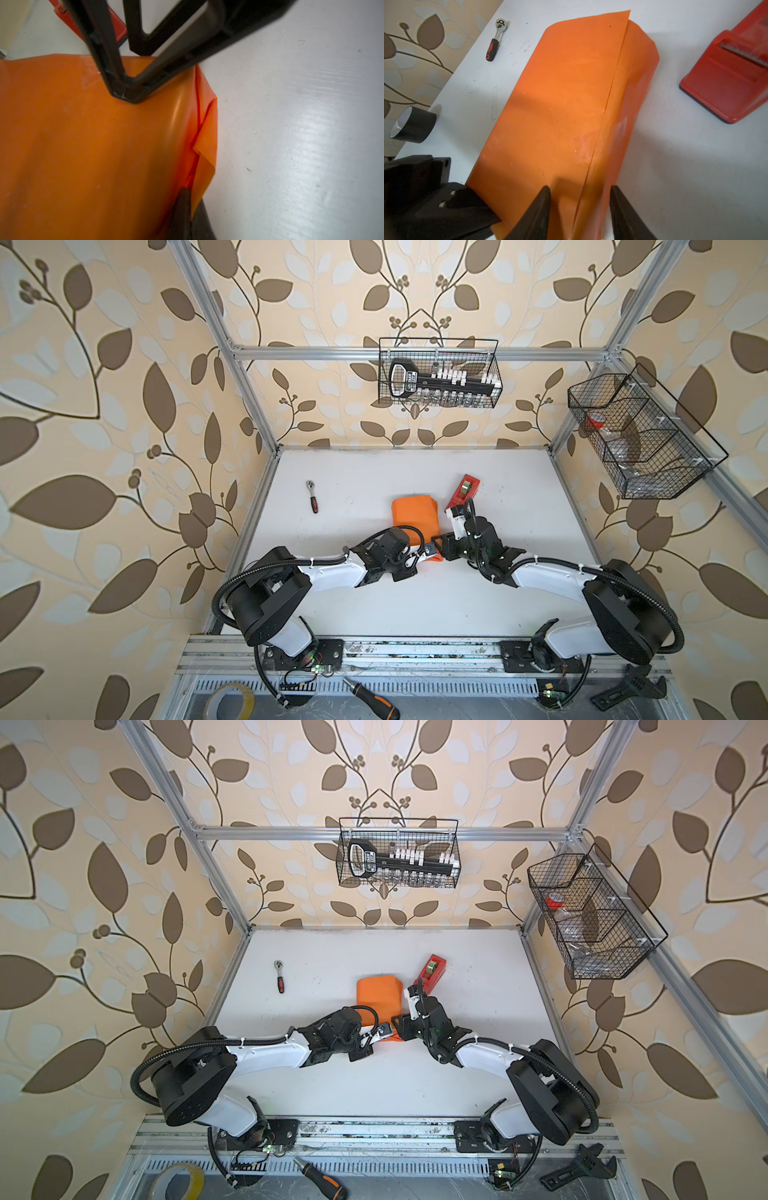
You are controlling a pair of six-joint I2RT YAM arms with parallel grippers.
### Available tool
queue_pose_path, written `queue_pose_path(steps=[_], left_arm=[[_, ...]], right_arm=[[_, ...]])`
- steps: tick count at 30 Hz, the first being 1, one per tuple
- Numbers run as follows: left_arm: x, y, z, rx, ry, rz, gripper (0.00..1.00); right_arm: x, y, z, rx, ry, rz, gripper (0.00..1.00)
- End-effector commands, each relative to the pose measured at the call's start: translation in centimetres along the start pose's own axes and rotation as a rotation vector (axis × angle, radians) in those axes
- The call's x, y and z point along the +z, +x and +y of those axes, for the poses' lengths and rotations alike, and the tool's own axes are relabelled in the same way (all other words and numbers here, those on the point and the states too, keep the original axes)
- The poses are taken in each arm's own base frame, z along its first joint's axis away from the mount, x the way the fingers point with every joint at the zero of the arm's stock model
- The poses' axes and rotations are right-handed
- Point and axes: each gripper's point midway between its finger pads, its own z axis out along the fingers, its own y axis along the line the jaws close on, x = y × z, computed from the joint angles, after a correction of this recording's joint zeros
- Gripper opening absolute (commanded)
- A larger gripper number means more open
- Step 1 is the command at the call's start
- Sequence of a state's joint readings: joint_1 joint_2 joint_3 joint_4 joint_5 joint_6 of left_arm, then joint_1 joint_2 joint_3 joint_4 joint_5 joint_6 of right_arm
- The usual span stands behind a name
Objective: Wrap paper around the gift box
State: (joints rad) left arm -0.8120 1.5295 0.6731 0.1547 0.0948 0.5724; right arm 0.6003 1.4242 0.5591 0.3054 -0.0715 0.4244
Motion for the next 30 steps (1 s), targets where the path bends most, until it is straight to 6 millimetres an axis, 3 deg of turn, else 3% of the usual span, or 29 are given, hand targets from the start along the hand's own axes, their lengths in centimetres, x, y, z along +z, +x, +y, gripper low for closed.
queue_pose_path(steps=[1, 9, 15, 23, 30], left_arm=[[-0.2, -2.1, 1.3, -0.007, -0.047, -0.061, 0.05], [-0.1, -2.2, 1.2, -0.016, -0.039, -0.059, 0.04], [-0.2, -2.1, 1.0, -0.011, -0.031, -0.057, 0.03], [-0.3, -2.1, 1.1, -0.008, -0.036, -0.056, 0.04], [-0.3, -2.1, 1.1, -0.006, -0.038, -0.055, 0.04]], right_arm=[[-0.2, 2.0, 0.0, -0.034, -0.003, 0.078, 0.47], [-1.1, 1.3, 0.8, -0.068, -0.036, 0.057, 0.50], [-2.4, 0.9, 0.8, -0.109, -0.036, 0.023, 0.59], [-3.1, 3.5, 0.0, -0.100, -0.042, 0.013, 0.86], [-1.6, 5.3, 0.8, -0.116, -0.068, 0.015, 0.90]])
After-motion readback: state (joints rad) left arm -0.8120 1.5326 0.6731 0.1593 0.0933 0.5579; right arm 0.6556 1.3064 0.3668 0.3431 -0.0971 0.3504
